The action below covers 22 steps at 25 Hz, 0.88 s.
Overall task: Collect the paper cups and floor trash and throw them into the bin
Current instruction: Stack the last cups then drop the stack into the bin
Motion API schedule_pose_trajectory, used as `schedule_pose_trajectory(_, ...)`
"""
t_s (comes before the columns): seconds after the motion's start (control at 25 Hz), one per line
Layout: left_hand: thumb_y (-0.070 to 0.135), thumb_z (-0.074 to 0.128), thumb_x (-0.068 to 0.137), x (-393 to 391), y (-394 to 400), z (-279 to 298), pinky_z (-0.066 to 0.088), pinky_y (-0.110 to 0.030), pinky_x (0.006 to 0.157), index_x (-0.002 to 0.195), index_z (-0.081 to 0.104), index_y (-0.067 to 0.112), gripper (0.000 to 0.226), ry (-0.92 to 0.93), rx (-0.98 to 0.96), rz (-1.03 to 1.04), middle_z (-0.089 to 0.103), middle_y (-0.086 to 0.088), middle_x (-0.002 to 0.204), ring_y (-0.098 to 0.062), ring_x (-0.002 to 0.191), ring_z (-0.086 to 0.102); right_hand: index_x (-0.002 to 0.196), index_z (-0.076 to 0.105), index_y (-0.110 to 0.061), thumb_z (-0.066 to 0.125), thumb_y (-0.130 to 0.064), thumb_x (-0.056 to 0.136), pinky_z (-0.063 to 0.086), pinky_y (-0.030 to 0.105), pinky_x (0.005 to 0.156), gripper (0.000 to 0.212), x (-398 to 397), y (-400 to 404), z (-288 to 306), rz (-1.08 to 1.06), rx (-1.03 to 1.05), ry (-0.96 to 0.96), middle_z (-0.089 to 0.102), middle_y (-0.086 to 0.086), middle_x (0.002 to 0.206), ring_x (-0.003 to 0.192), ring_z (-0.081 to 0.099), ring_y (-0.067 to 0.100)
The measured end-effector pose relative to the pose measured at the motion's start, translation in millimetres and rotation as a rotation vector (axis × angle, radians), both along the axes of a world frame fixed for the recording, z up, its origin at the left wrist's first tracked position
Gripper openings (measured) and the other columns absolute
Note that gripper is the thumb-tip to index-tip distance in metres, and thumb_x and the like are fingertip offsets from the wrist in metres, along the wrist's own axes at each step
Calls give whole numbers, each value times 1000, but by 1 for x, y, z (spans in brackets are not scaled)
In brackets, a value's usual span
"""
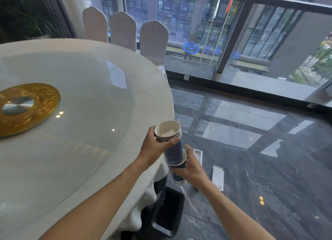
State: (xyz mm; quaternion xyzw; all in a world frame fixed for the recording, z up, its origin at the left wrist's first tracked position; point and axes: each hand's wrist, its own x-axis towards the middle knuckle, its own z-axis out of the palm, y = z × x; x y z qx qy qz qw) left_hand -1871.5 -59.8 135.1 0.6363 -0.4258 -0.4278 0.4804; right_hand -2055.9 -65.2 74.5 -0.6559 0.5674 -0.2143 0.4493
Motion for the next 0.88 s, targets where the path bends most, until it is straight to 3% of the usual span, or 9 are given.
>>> schedule_pose_trajectory(0.12, 33, 100, 65, -39, 3, -18, 55, -17, 82, 128, 59, 22, 76, -21, 95, -120, 72, 11, 115, -3, 105, 69, 135, 39, -43, 95, -44, 58, 59, 20, 81, 95, -32, -3, -12, -48, 32, -111, 67, -19, 117, 109, 68, 3)
schedule_pose_trajectory(0.28, 35, 94, 74, -74, 7, -42, 54, -10, 72, 122, 62, 28, 58, 21, 197, -158, 74, 12, 108, 7, 92, 73, 133, 44, -49, 96, -42, 60, 61, 33, 89, 90, -65, -4, -27, -81, 54, -170, 69, -23, 116, 106, 69, 2)
schedule_pose_trajectory(0.4, 42, 71, 95, -95, 11, -63, 59, -26, 81, 109, 73, 25, 21, 114, 321, -47, 77, 3, 103, -17, 105, 75, 123, 48, -58, 96, -36, 60, 62, 37, 90, 82, -87, 2, -43, -100, 133, -185, 68, -29, 113, 102, 71, 0)
schedule_pose_trajectory(0.44, 38, 64, 101, -100, 13, -72, 58, -30, 81, 101, 75, 28, 15, 132, 357, -28, 78, 3, 99, -22, 102, 74, 121, 49, -60, 95, -34, 62, 61, 33, 90, 79, -91, 3, -50, -101, 152, -189, 68, -27, 114, 103, 70, 0)
schedule_pose_trajectory(0.52, 31, 57, 105, -110, 16, -96, 57, -36, 76, 91, 75, 29, 22, 113, 415, -6, 74, -1, 91, -24, 89, 68, 117, 49, -62, 93, -33, 63, 54, 10, 83, 75, -96, 4, -68, -92, 167, -179, 65, -16, 116, 107, 64, -1)
schedule_pose_trajectory(0.6, 29, 57, 106, -116, 24, -117, 59, -44, 78, 96, 76, 29, 22, 116, 460, -1, 74, -11, 92, -26, 86, 67, 123, 45, -56, 89, -42, 60, 47, -1, 76, 79, -97, 10, -81, -94, 200, -92, 51, -6, 117, 110, 52, -5)
schedule_pose_trajectory(0.68, 30, 56, 106, -121, 33, -151, 63, -41, 80, 113, 76, 27, 21, 105, 532, -28, 79, -9, 106, -23, 92, 75, 132, 46, -39, 87, -30, 65, 52, 15, 92, 79, -96, 16, -112, -75, 307, -68, 49, 0, 121, 121, 46, 3)
schedule_pose_trajectory(0.76, 28, 55, 106, -118, 40, -188, 61, -29, 73, 115, 73, 31, 20, 70, 594, -25, 78, -3, 110, -19, 95, 75, 134, 49, -24, 82, -12, 70, 48, 41, 106, 73, -90, 21, -147, -50, 418, -50, 53, 4, 127, 129, 45, 23)
schedule_pose_trajectory(0.88, 21, 57, 104, -107, 47, -244, 63, -35, 82, 102, 70, 39, 23, 39, 668, -38, 77, 0, 105, -24, 101, 75, 129, 56, -12, 74, -2, 76, 55, 37, 89, 57, -79, 30, -198, -83, 545, -75, 64, 14, 124, 114, 61, 28)
